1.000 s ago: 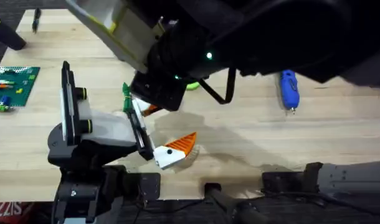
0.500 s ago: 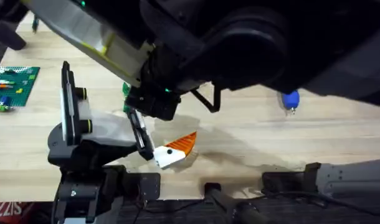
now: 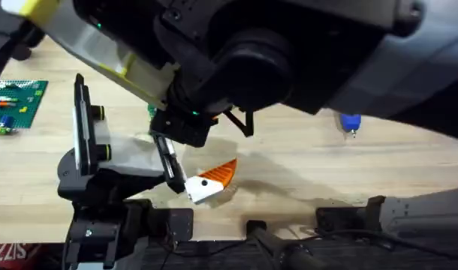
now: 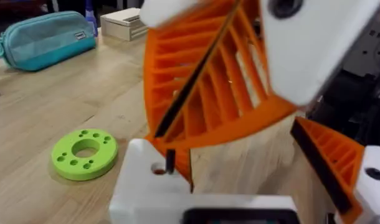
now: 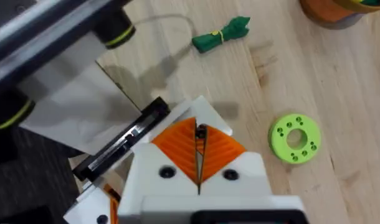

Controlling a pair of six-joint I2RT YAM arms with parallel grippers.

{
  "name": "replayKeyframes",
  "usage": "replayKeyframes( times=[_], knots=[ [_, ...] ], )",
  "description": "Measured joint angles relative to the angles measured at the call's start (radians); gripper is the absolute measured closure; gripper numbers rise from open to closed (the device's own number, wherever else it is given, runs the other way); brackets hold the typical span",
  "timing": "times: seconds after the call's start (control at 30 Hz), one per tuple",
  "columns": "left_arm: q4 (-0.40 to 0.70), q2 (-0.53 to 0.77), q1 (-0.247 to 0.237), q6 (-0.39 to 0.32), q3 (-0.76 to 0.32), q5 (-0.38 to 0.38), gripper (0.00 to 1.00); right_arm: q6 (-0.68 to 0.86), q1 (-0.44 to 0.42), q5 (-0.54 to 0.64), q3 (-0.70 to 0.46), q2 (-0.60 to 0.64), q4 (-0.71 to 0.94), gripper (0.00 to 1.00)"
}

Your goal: Pick up the gripper from the table and insert it into the empty holder that is missing its gripper. Then pick up a screw, insert it into the mounting hole, and use the screwdriver to tighten it. Finally, clean up the table by picking up the vegetable and placing it into the bucket.

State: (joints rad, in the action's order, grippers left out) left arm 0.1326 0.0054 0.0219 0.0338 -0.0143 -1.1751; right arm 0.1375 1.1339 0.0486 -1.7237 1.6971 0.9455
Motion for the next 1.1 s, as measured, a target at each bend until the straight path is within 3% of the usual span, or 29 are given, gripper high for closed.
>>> replayKeyframes(
  times=[1.1],
  knots=[
    [0.0,0.0,0.0,0.0,0.0,0.0,0.016,0.0,0.0,0.041,0.0,0.0,0.0,0.997]
  ],
)
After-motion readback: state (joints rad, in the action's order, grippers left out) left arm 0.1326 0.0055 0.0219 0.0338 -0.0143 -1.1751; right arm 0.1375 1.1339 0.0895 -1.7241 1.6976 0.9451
